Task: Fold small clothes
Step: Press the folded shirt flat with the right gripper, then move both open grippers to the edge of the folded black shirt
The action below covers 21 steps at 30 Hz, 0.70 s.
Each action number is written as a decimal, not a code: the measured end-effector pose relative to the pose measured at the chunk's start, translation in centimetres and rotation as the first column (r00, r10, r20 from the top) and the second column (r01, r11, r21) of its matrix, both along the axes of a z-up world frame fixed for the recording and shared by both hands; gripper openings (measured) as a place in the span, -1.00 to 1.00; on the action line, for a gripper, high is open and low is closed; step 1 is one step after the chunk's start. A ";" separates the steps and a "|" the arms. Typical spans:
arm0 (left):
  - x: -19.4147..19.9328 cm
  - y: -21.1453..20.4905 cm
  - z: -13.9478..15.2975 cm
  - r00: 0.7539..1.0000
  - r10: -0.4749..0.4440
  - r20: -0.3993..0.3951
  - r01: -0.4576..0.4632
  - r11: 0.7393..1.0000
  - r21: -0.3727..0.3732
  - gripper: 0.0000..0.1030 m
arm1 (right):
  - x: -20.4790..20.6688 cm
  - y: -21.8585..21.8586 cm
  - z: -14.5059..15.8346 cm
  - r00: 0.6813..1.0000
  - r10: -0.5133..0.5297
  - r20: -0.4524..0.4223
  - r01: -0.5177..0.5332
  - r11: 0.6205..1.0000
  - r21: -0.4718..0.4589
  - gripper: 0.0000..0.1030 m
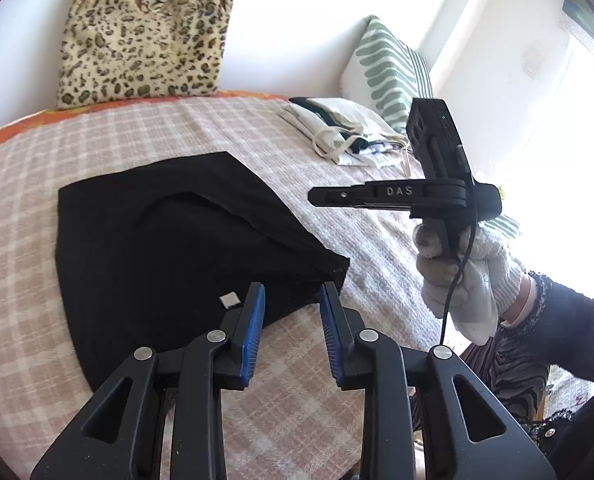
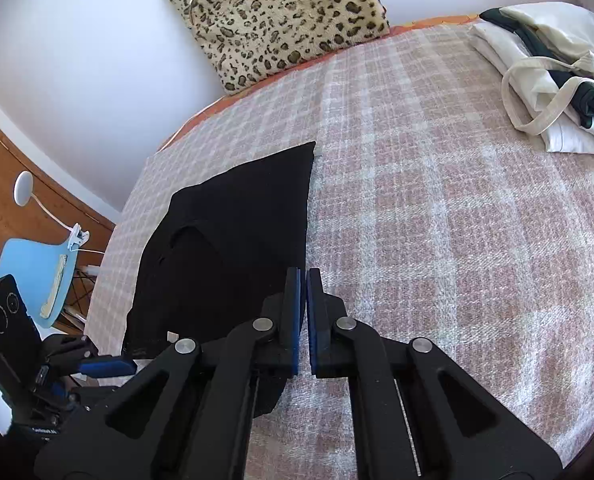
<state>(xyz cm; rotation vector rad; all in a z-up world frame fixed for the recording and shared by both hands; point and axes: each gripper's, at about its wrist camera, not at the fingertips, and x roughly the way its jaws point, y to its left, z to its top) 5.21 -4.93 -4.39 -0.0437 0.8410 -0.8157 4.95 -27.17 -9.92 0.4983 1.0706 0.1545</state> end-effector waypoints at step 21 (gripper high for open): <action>7.0 10.0 -3.7 0.914 0.395 -0.094 -0.390 0.918 0.067 -0.29 | -1.1 8.1 -1.1 0.942 0.325 -0.089 -0.329 0.943 -0.040 -0.12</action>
